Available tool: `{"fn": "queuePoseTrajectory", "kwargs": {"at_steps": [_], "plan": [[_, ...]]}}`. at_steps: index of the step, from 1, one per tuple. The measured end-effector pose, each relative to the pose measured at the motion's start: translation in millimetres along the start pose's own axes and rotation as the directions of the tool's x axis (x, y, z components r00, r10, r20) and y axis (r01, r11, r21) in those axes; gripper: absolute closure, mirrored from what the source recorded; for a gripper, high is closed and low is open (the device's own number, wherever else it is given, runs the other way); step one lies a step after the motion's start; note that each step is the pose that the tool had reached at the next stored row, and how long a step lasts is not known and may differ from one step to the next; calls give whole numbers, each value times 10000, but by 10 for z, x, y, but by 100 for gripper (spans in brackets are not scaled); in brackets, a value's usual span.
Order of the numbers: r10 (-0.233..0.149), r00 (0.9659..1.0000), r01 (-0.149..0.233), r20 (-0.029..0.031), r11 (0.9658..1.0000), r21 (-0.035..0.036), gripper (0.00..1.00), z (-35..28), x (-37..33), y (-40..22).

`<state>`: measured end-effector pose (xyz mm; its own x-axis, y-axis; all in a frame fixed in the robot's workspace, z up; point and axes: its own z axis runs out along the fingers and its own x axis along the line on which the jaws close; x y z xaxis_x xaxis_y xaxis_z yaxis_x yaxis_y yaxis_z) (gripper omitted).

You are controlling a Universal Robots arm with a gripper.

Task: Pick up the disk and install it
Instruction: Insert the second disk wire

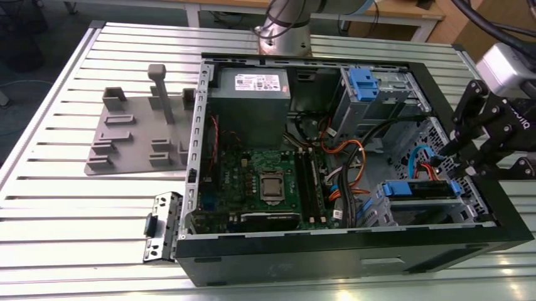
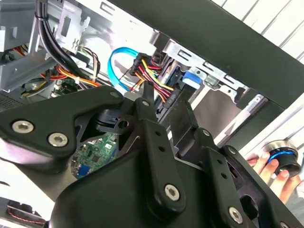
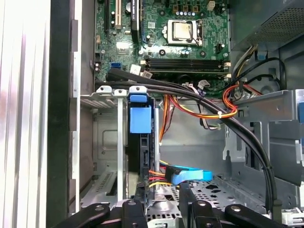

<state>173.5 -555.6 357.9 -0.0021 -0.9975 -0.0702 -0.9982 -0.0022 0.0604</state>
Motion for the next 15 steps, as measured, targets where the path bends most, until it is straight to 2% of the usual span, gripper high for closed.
{"fn": "queuePoseTrajectory", "kwargs": {"at_steps": [5,10,15], "plan": [[-1,10000,1,1,10000,0,59,-9,-9,6],[0,10000,0,-1,10000,4,59,-4,-8,72],[-1,10000,1,-2,10000,4,59,35,-6,135]]}}
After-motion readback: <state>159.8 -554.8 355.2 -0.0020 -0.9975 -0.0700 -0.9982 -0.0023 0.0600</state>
